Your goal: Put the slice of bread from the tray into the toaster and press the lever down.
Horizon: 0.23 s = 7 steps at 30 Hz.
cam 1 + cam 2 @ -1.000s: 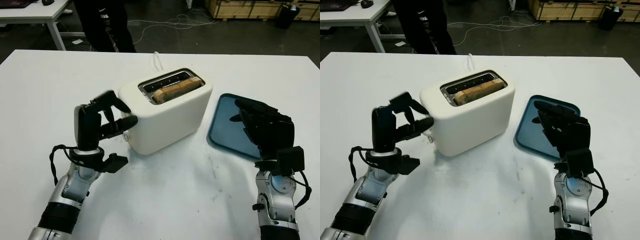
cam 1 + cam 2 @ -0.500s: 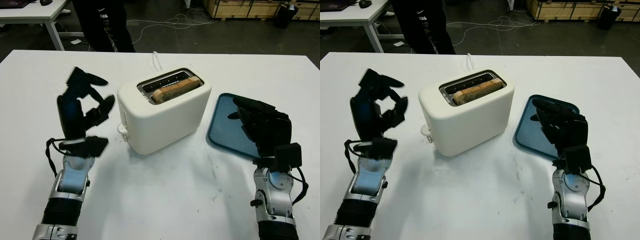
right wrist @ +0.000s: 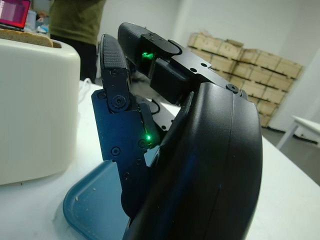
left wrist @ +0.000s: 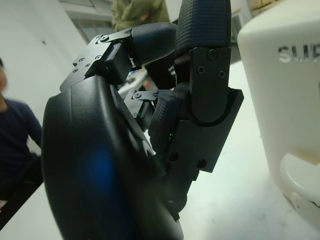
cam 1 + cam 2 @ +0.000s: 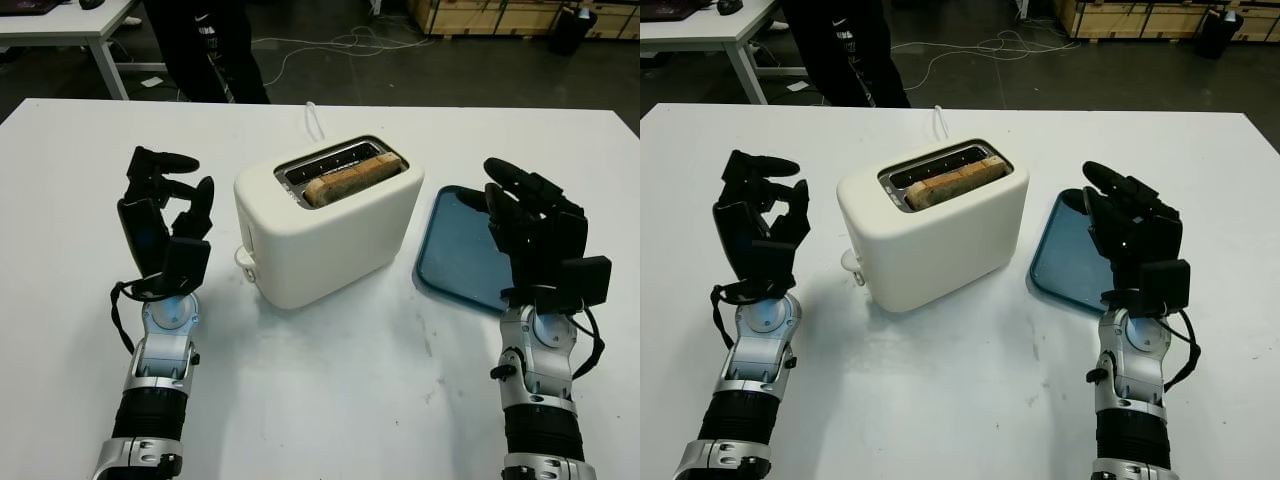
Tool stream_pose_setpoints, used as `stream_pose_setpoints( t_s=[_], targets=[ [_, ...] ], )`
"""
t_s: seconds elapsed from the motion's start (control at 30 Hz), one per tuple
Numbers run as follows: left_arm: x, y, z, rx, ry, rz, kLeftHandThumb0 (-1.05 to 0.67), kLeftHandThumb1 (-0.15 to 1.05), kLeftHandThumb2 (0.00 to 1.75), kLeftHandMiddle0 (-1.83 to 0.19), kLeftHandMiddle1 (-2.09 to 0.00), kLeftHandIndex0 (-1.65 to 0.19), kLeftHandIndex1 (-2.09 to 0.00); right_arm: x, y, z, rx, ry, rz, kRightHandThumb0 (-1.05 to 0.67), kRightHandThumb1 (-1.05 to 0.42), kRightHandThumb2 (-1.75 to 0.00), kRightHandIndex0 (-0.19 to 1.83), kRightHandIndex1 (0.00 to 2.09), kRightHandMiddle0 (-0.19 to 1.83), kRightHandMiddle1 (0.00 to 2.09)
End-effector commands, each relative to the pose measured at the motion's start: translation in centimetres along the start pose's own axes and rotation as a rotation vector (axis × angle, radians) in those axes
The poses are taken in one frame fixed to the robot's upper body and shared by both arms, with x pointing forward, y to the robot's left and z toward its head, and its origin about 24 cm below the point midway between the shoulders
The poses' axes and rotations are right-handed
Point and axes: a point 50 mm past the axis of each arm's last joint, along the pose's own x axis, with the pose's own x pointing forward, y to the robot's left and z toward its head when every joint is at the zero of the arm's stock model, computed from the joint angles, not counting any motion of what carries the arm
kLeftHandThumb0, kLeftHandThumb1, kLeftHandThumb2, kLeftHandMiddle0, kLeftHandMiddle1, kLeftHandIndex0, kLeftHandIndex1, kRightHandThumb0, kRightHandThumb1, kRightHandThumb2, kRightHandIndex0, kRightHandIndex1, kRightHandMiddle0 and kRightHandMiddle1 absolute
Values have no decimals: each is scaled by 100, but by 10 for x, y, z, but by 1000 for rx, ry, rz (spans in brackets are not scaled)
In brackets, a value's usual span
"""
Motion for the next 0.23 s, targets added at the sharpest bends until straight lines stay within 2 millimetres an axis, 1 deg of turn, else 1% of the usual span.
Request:
stream_pose_setpoints(
  t_s=[0.0,0.07,0.2],
  targets=[
    [-3,-4,-3,21,33,-28,-100,92,42,-66,-164,-53,-155,2,1,1,31,-18,-19,-41,-92,-14,110,21,105,0],
    [-5,-5,-5,33,43,-43,-101,92,40,-72,-167,-57,-157,1,2,-1,42,-9,-18,-40,-92,-14,109,22,105,0],
    [-7,-7,-4,35,47,-51,-102,92,41,-80,-171,-65,-158,-1,4,-4,15,-1,-7,-39,-92,-15,109,23,105,0]
  ],
)
